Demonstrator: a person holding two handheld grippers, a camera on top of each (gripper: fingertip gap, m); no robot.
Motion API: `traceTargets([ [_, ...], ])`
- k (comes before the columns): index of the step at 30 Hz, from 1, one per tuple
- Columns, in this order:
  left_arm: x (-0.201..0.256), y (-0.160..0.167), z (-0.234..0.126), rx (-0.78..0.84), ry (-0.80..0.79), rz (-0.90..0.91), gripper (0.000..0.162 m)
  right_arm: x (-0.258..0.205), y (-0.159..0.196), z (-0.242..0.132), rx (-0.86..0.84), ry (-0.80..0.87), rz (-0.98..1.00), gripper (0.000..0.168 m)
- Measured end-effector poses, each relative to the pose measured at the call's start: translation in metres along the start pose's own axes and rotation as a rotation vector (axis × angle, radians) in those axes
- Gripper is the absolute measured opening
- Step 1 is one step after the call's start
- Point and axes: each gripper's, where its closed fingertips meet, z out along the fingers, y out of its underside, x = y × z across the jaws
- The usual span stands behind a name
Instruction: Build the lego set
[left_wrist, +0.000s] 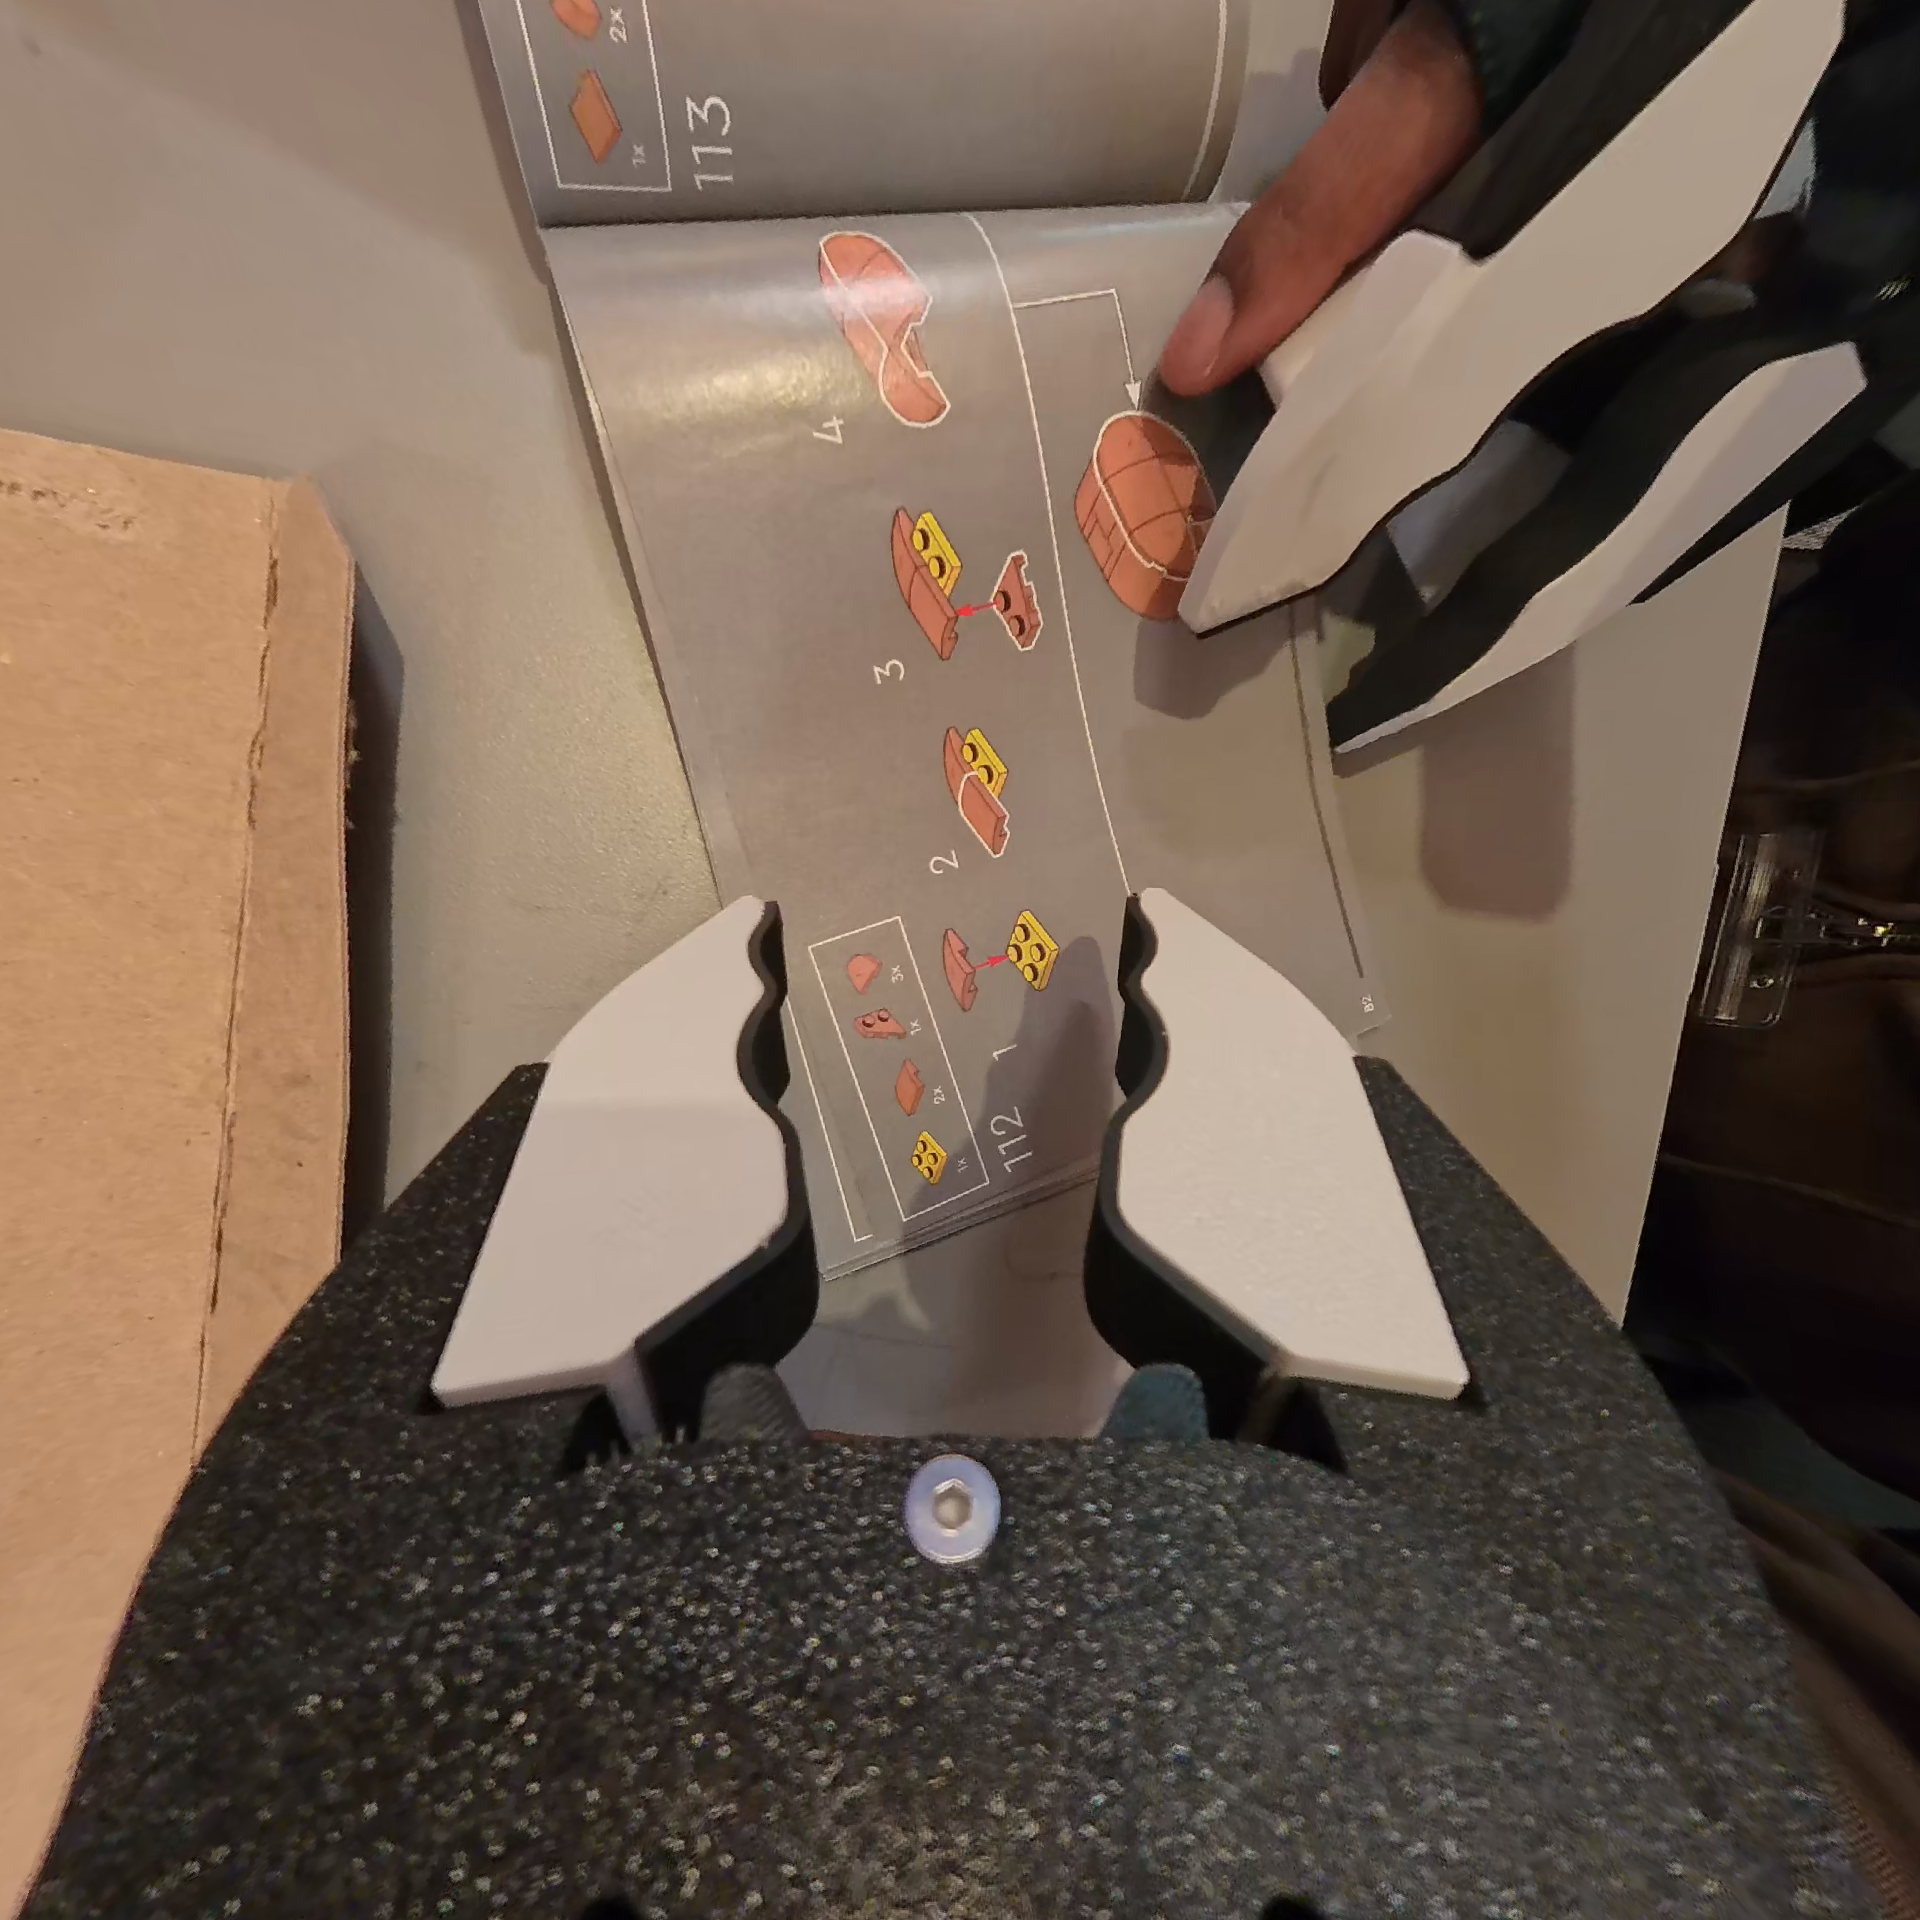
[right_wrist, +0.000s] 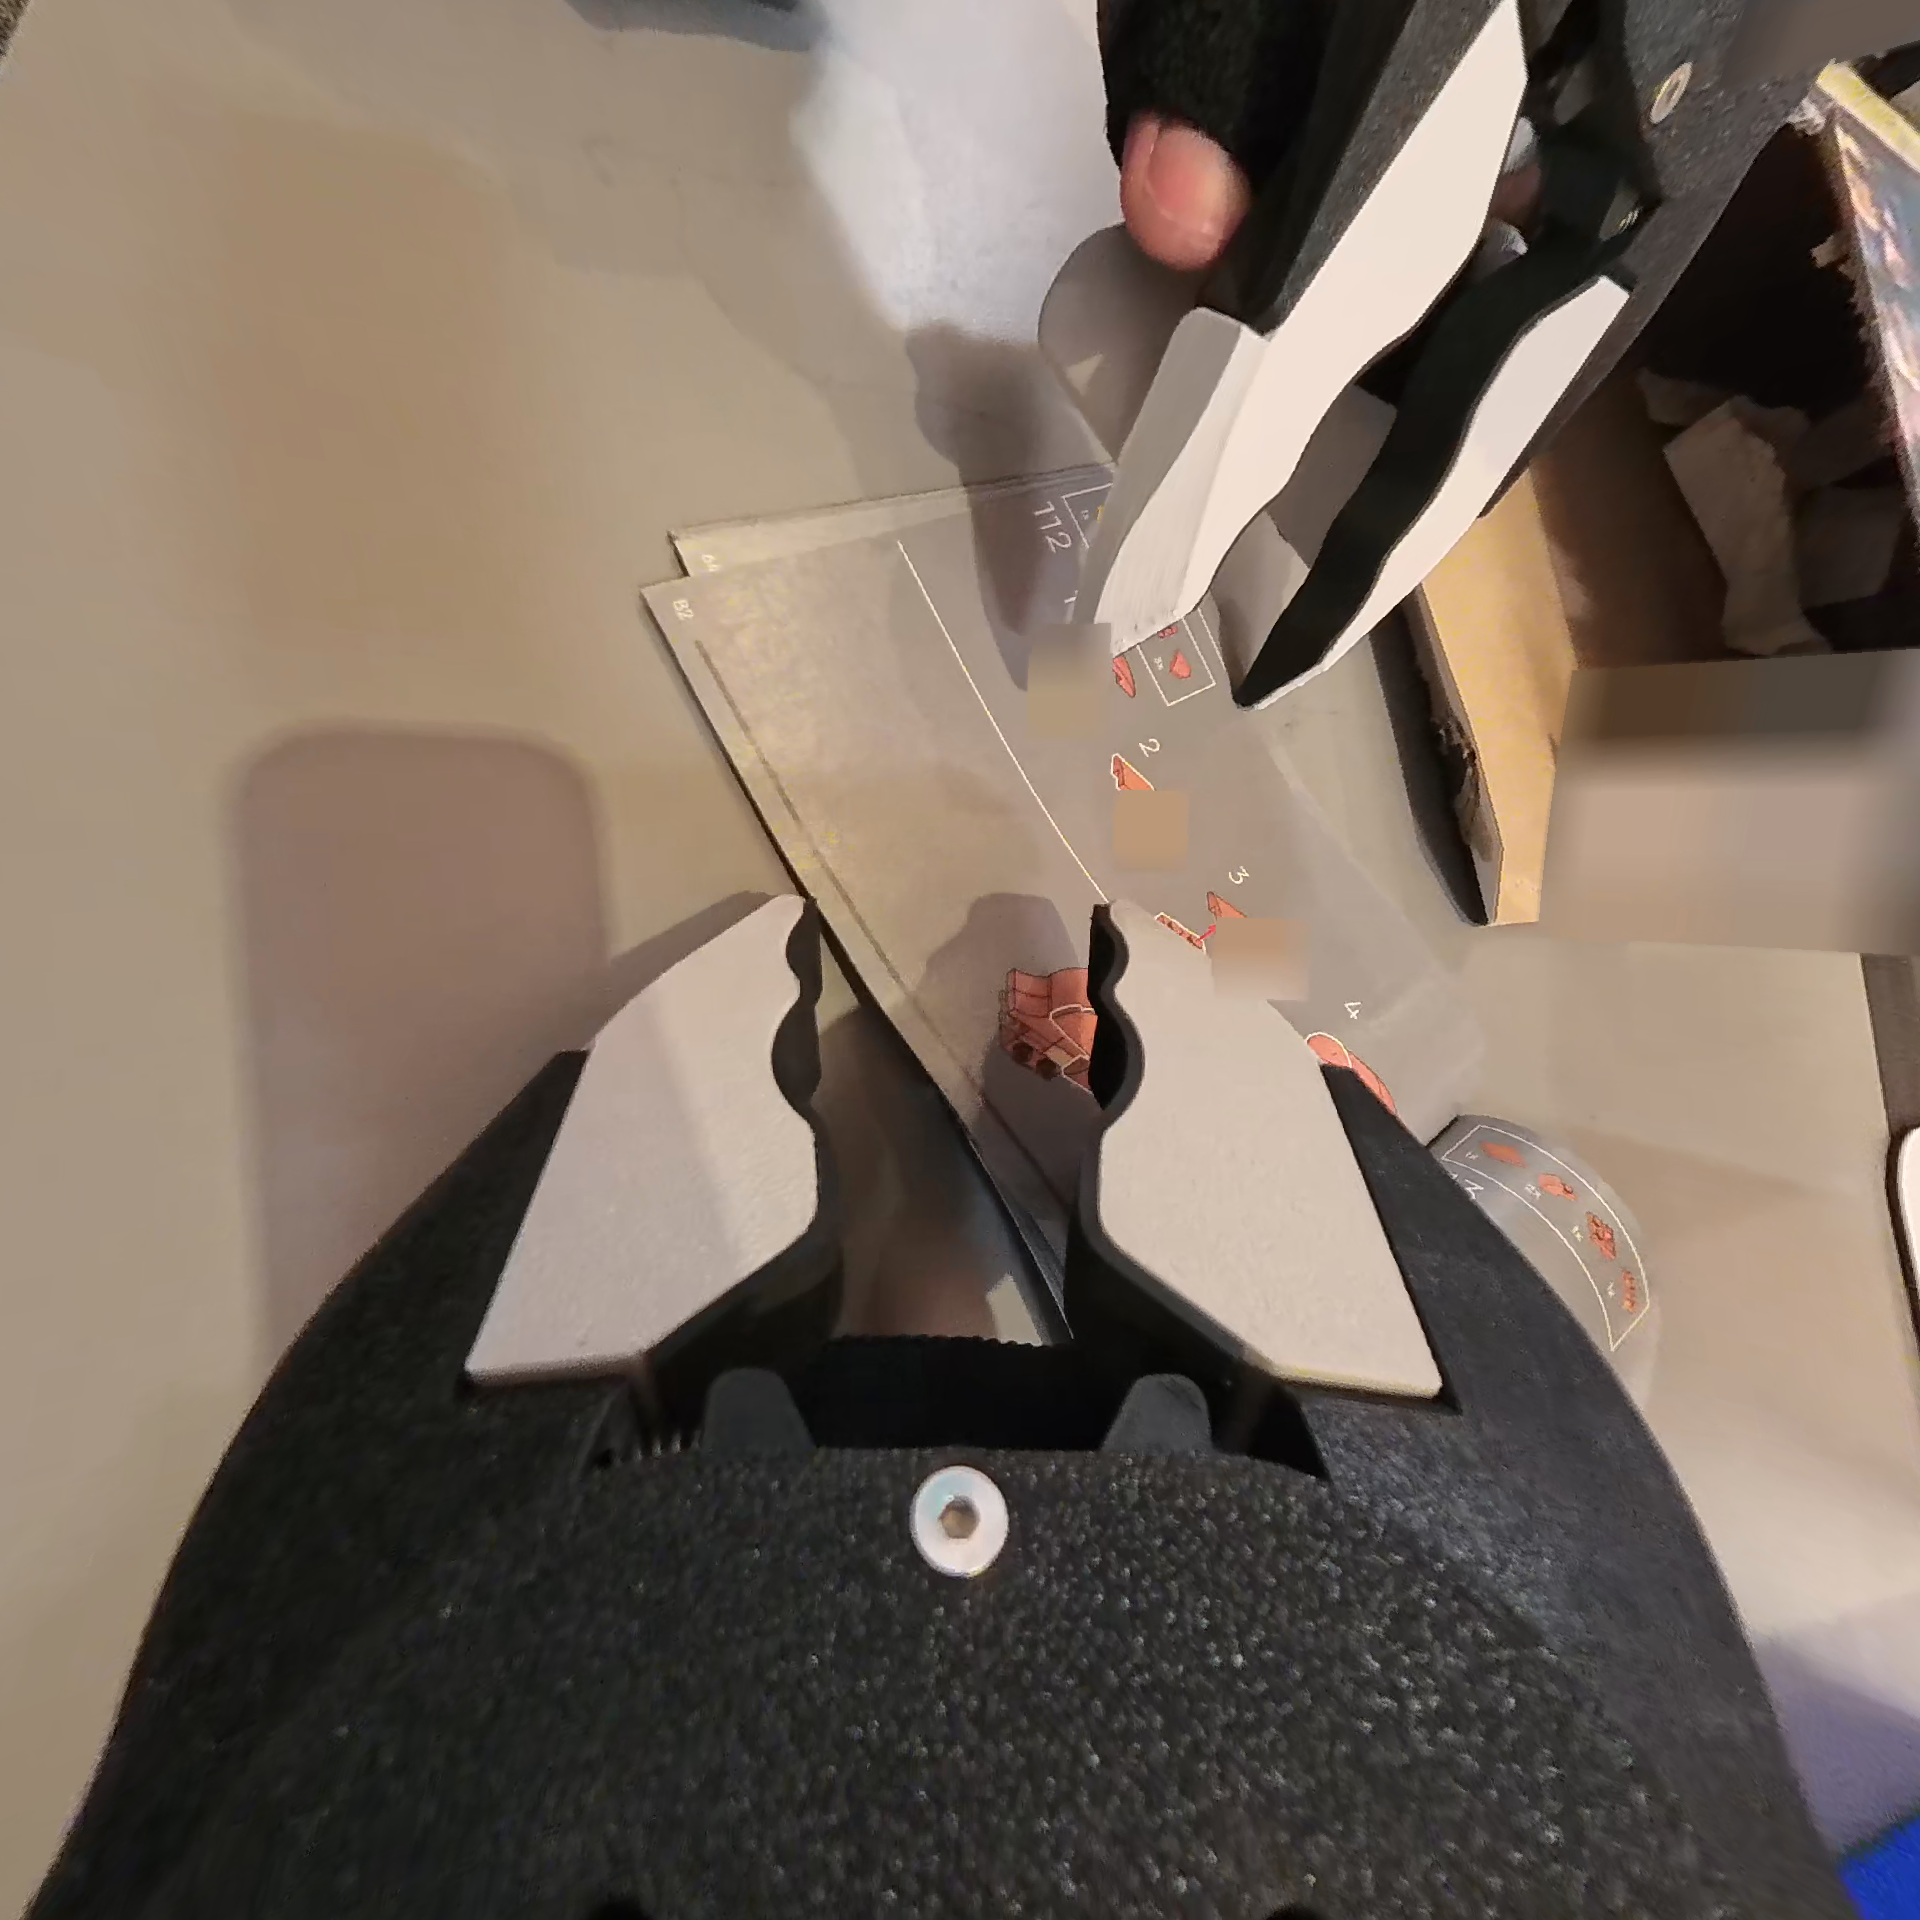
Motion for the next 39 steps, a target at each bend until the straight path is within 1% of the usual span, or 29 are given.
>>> traceTargets([
  [13,0.0,0.0,0.0,0.0,-0.002,-0.001,0.062,0.001,0.0,-0.002,0.009,-0.034,0.08,0.049],
  [19,-0.001,0.0,0.0,-0.001,-0.008,-0.002,0.062,0.003,-0.003,-0.001,0.017,-0.056,0.16,0.049],
  [26,-0.002,0.0,0.0,0.002,-0.008,-0.005,0.062,0.004,-0.003,-0.002,0.023,-0.055,0.181,0.05],
  [30,-0.002,0.0,-0.001,0.004,-0.007,-0.007,0.062,0.009,-0.005,-0.003,0.035,-0.012,0.143,0.05],
  [33,-0.002,0.0,-0.001,0.008,-0.006,-0.011,0.062,0.011,-0.007,-0.005,0.039,0.04,0.066,0.05],
  [38,-0.003,-0.001,-0.001,0.013,-0.002,-0.016,0.062,0.012,-0.012,-0.007,0.048,0.109,-0.054,0.044],
  [39,-0.003,-0.001,-0.001,0.013,-0.003,-0.015,0.062,0.012,-0.013,-0.008,0.053,0.113,-0.061,0.039],
])
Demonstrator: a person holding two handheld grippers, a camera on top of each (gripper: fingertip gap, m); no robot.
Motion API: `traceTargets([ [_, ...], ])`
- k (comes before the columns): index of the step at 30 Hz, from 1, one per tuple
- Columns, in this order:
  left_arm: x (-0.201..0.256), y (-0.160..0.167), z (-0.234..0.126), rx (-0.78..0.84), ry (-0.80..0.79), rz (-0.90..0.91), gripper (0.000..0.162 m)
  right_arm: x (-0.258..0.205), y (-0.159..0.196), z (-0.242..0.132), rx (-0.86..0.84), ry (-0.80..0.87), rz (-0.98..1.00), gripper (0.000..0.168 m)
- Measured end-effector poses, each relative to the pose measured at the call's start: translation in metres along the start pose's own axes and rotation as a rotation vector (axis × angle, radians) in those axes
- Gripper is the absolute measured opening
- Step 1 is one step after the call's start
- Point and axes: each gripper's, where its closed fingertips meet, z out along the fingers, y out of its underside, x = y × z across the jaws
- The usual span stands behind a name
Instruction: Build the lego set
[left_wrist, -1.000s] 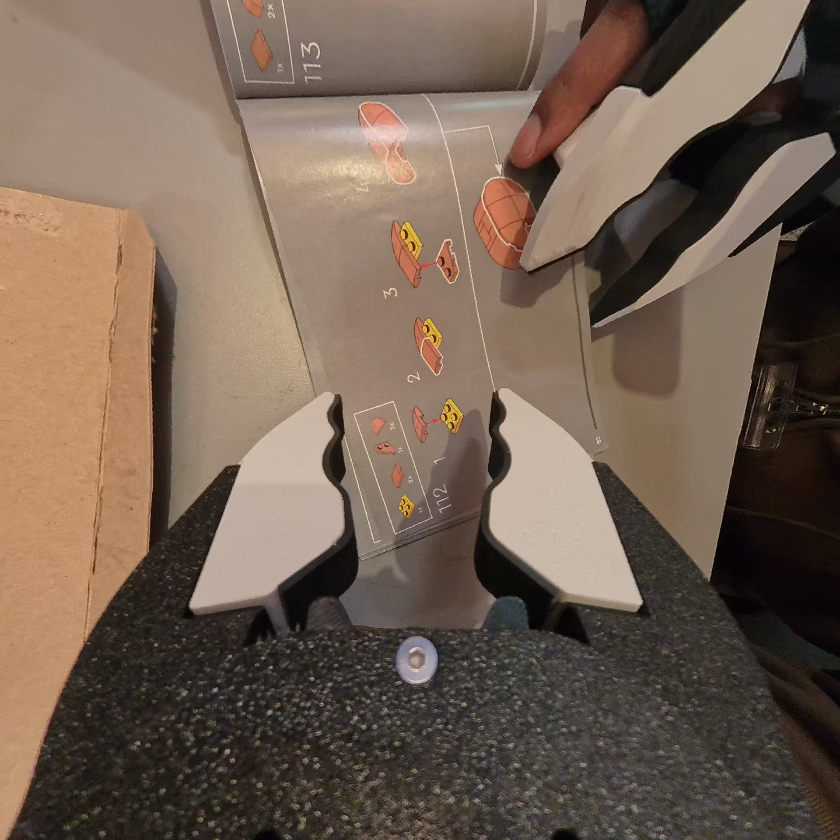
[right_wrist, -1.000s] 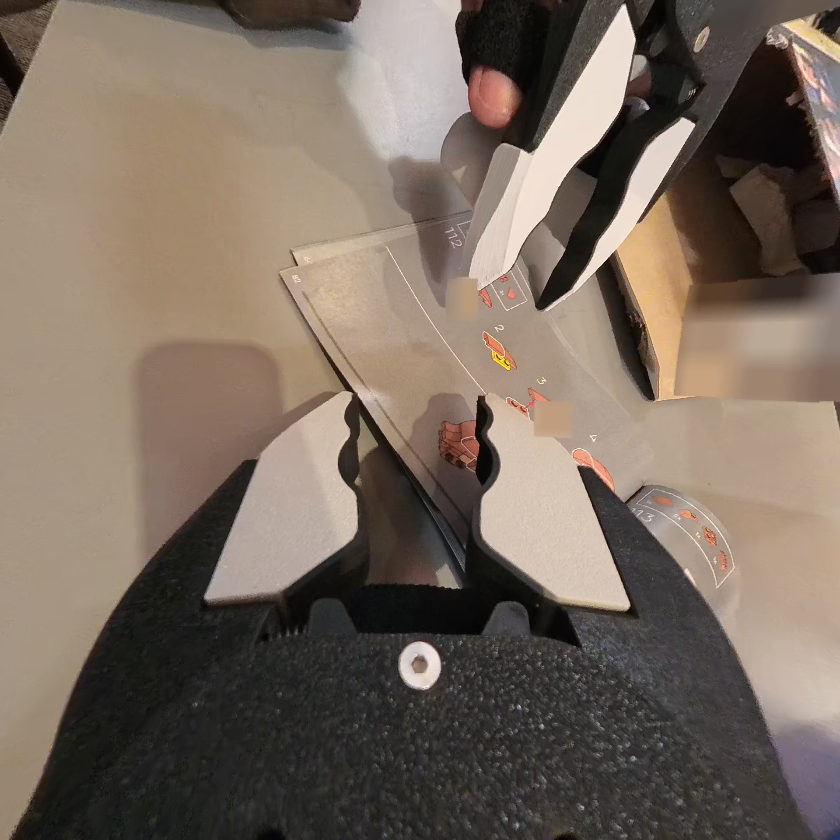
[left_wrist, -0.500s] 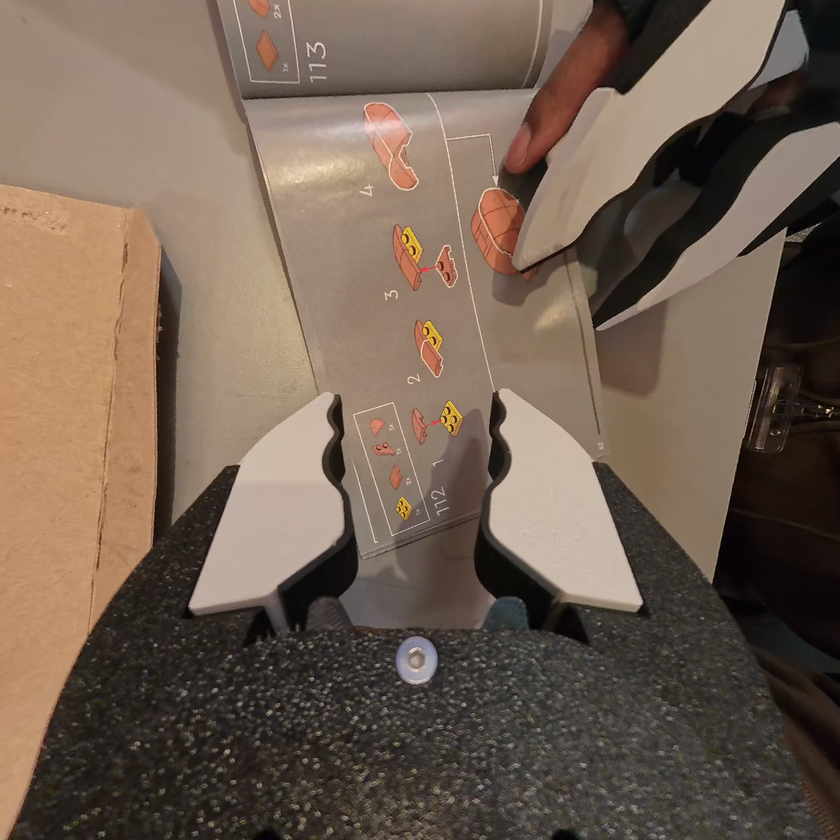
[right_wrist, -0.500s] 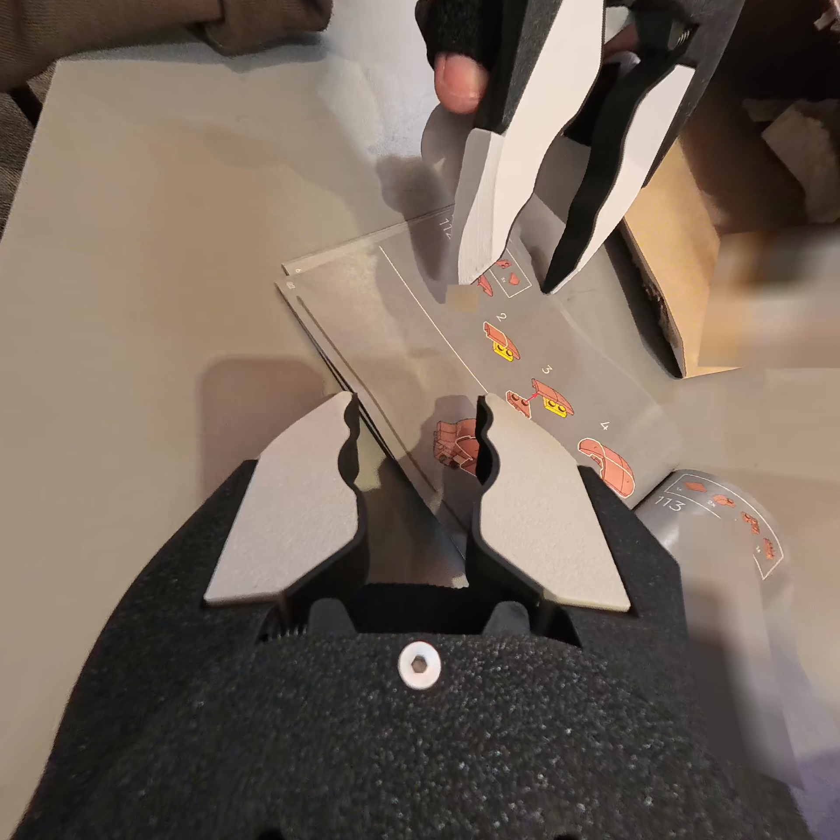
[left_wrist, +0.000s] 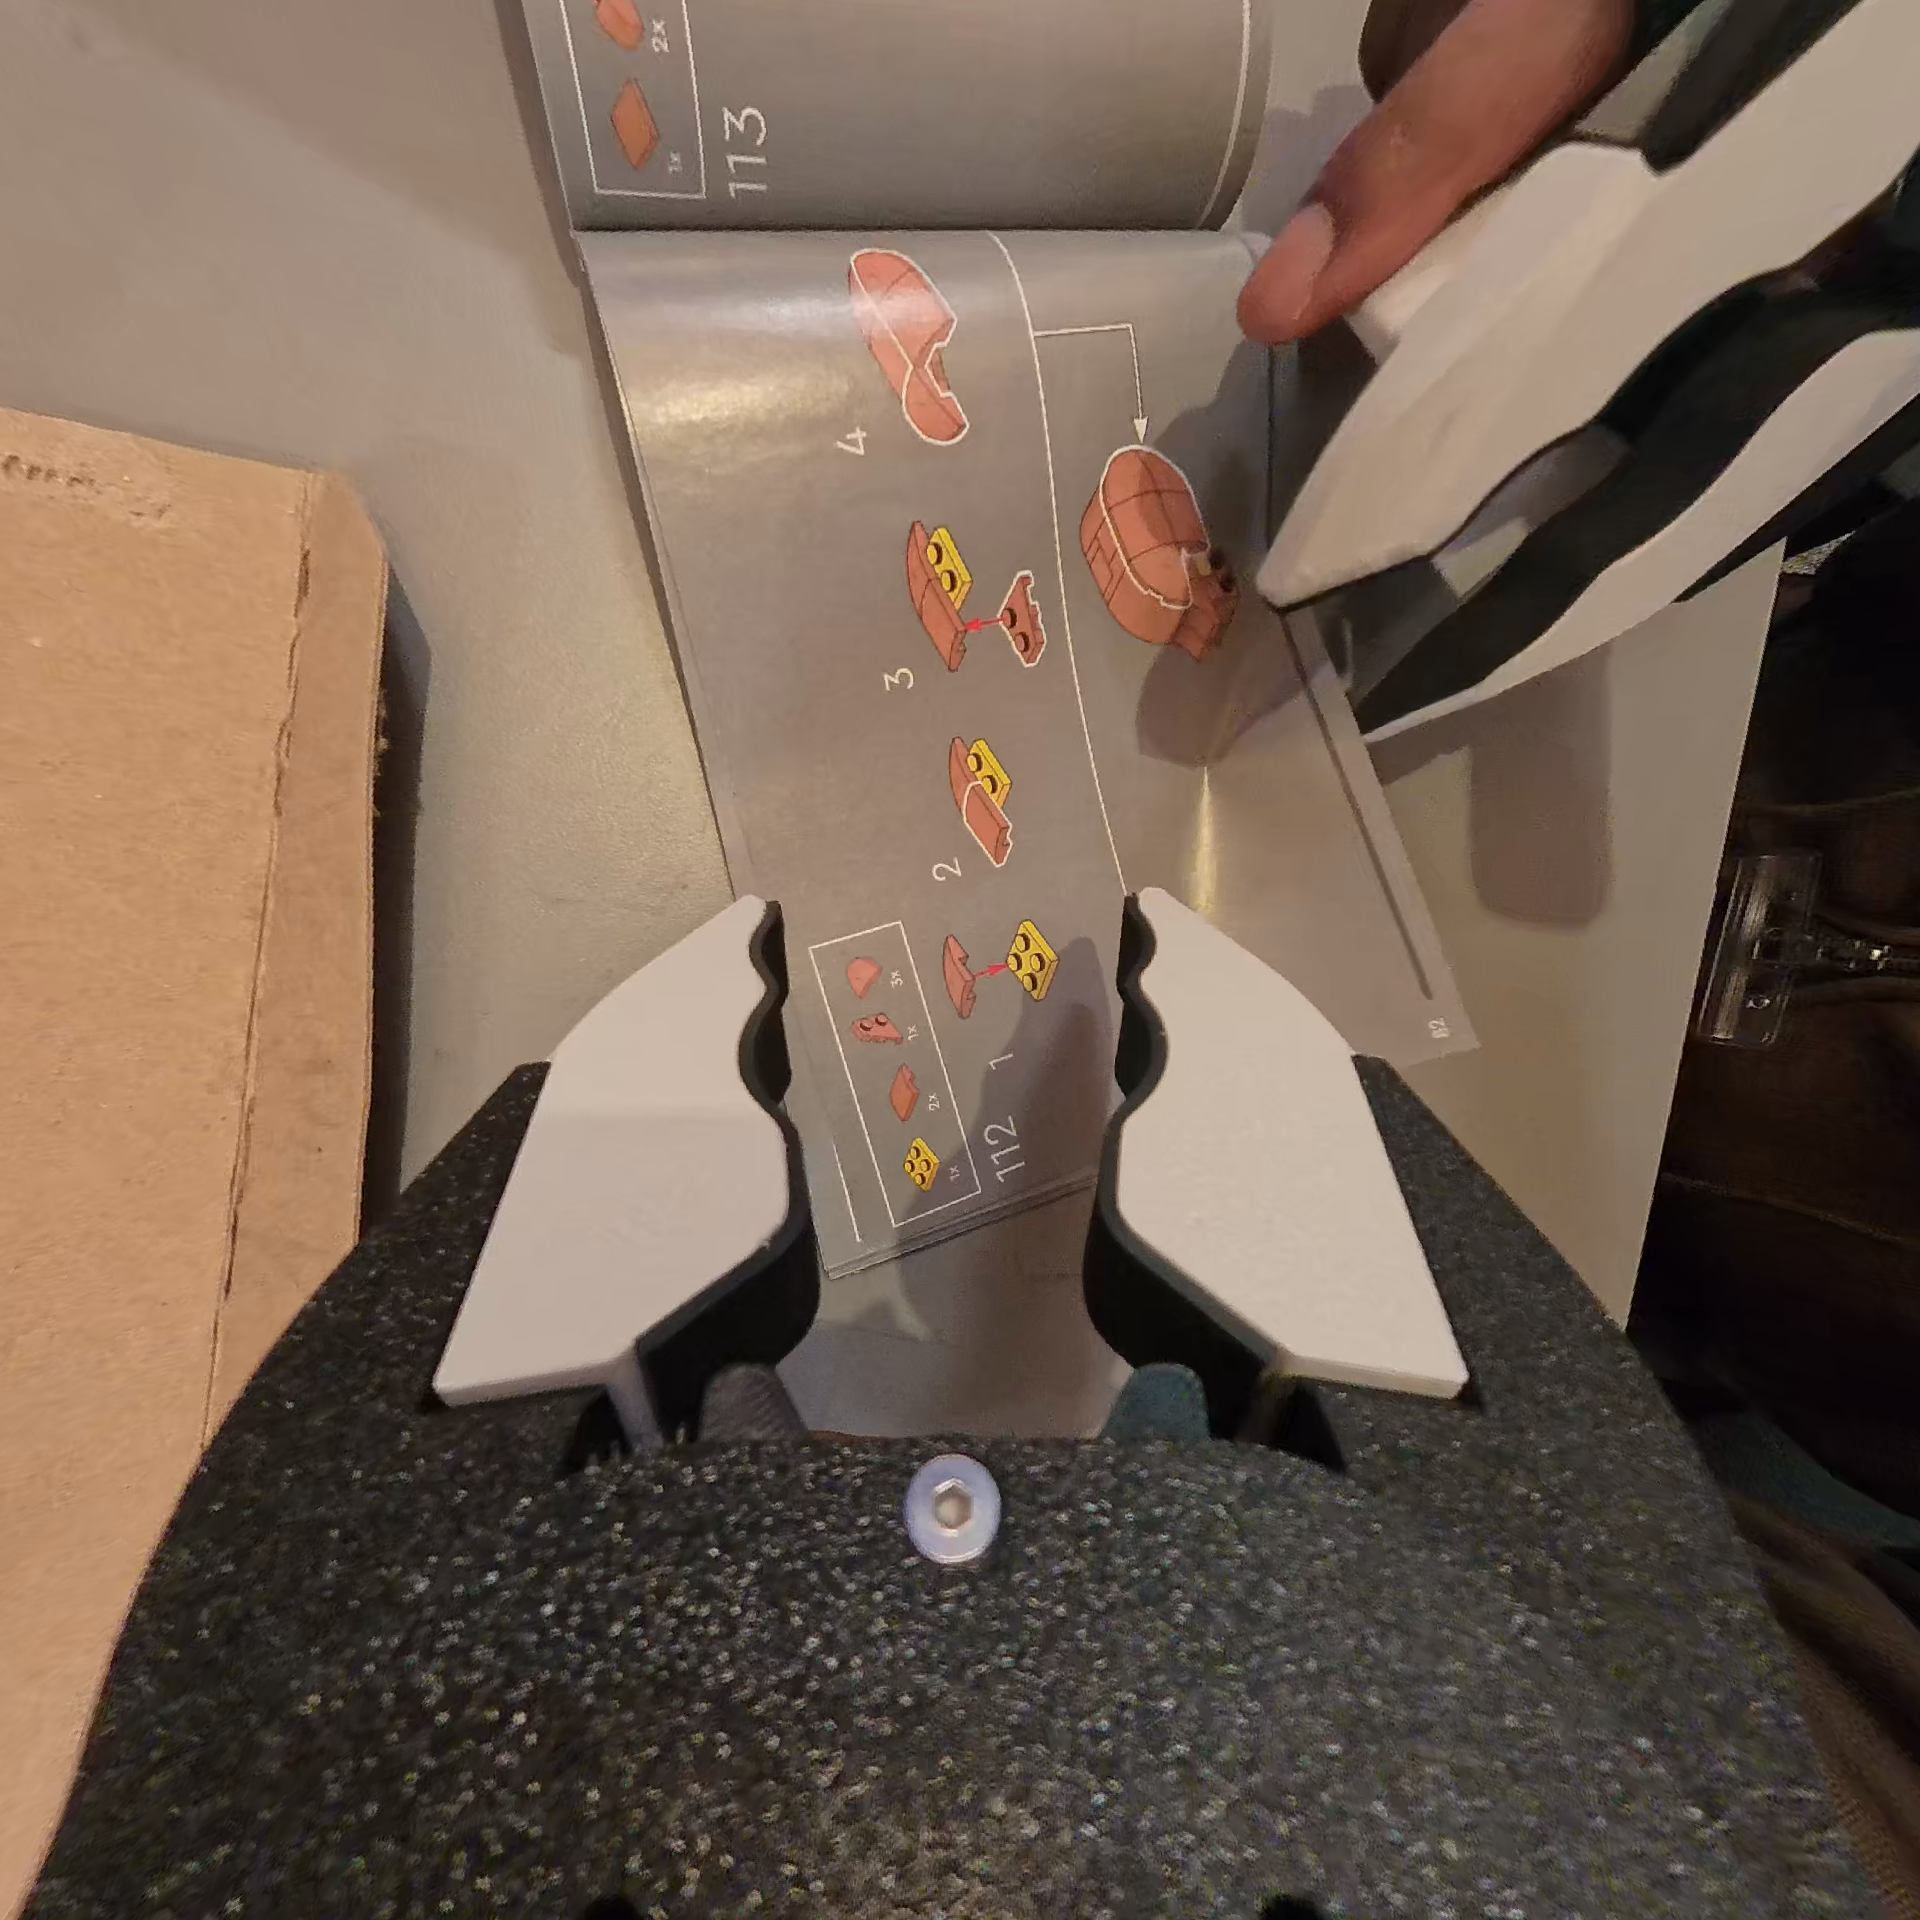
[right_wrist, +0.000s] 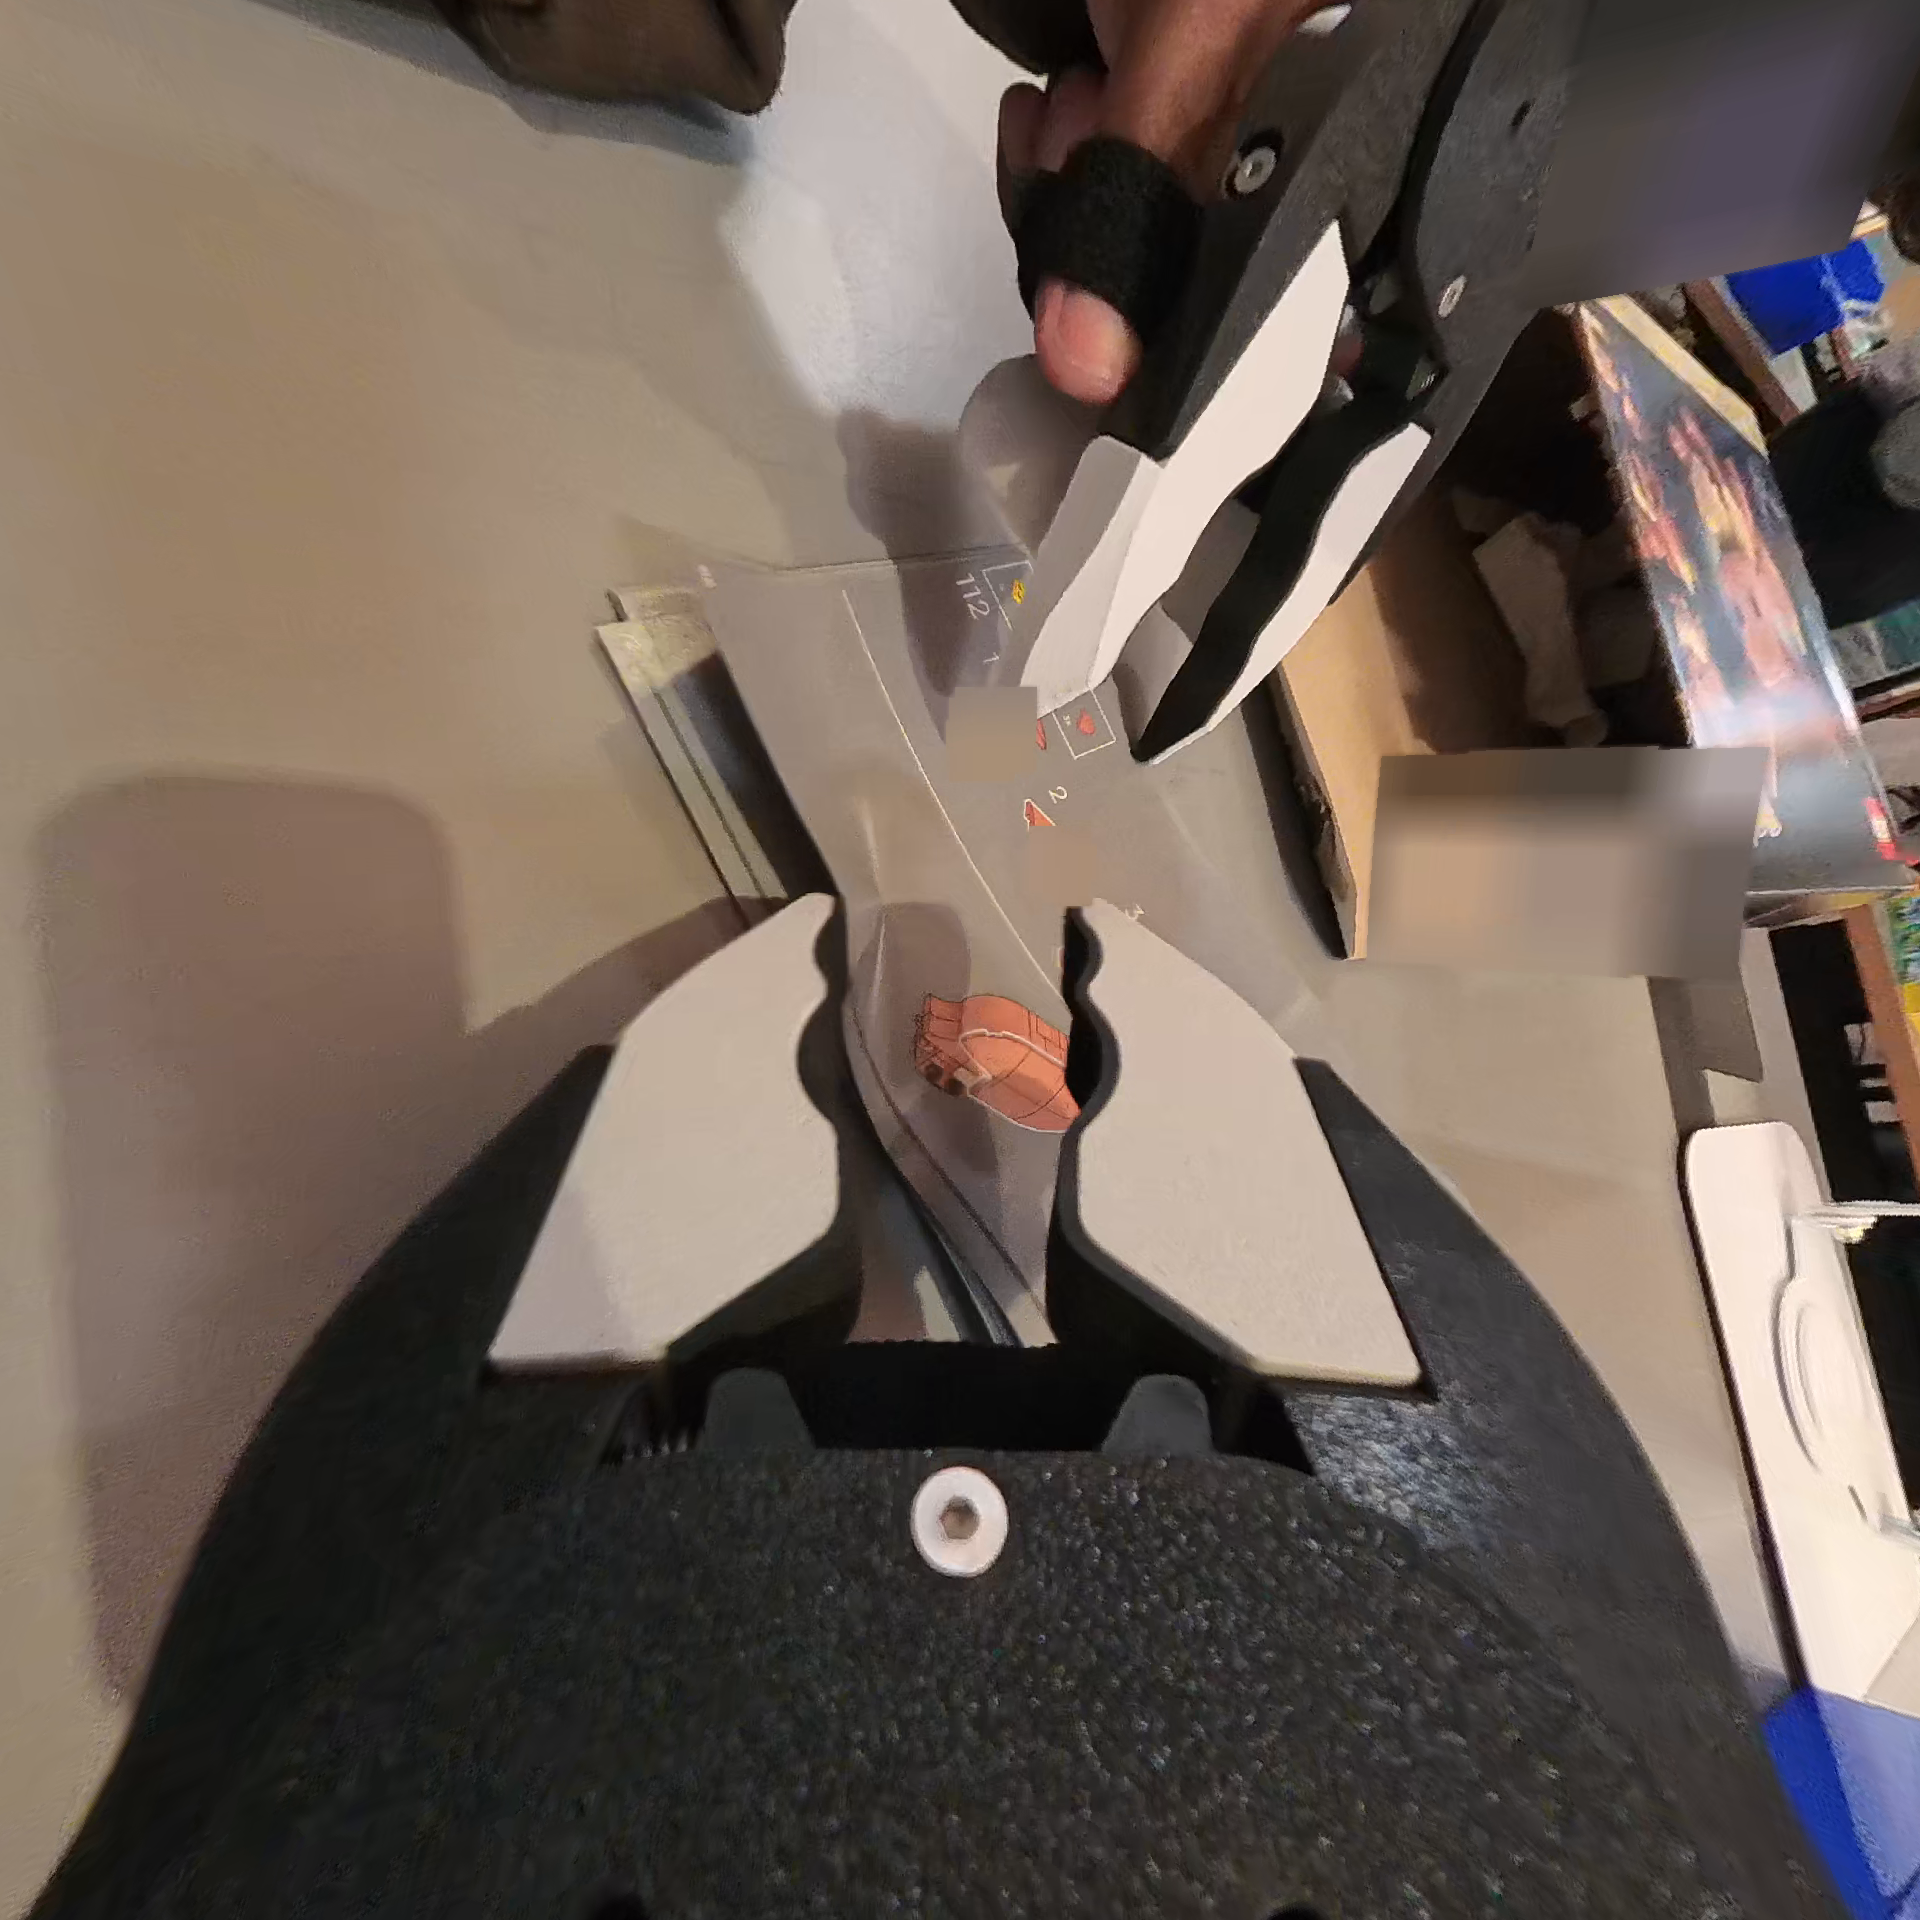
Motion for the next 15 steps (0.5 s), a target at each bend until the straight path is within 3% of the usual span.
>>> traceTargets([
  [4,0.0,0.0,0.0,0.0,0.0,0.0,0.062,0.001,0.001,-0.001,-0.001,0.009,-0.007,0.022],
  [15,0.0,0.0,0.0,-0.001,-0.001,0.001,0.062,-0.012,0.008,0.004,-0.046,-0.07,0.026,0.007],
])
